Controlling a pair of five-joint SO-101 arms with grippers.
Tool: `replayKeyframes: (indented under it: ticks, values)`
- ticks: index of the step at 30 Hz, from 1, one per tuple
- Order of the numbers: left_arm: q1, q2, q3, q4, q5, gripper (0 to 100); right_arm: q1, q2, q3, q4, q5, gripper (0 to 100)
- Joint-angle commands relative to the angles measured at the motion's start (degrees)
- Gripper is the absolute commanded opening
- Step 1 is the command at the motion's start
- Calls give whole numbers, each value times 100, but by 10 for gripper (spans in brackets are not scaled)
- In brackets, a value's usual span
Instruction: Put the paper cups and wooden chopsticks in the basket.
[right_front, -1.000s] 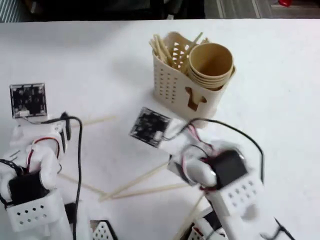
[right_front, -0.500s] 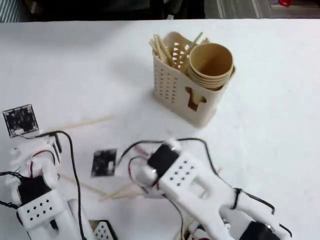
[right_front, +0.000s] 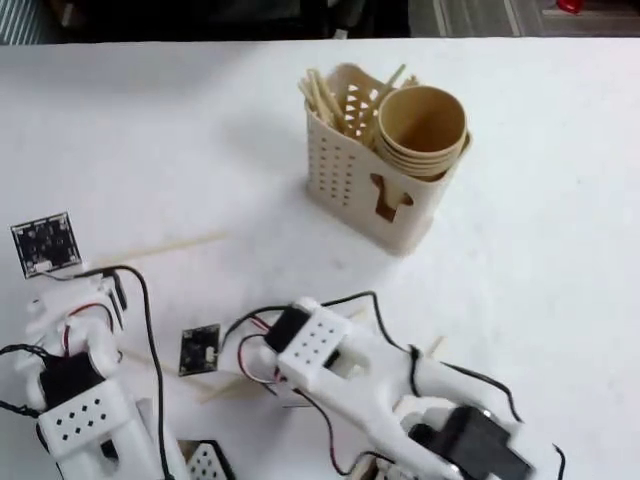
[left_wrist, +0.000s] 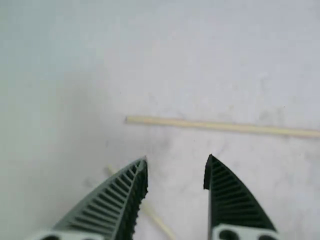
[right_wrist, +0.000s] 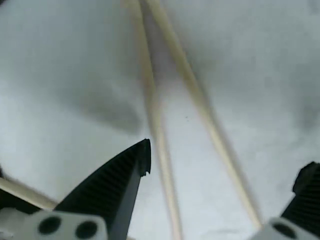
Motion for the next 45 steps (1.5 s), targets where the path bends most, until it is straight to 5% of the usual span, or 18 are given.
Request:
replayKeyframes:
  ticks: [1,9,20,32,45]
  values:
    - [-66,-101,-9,-105,-44,195,-66,576,-35,-462,70,437]
    - [-251,-101,-9,-105,-44,195,110,1244,-440,-242,70,413]
    - [-251,-101,-9,-105,-44,195,171,1297,-422,-92,35,27]
    - [-251,-101,0,-105,-44,195,778,1015,-422,426,53,19]
    - [-251,-101,0,-105,-44,195,1314,-1279,-360,1499,62,18]
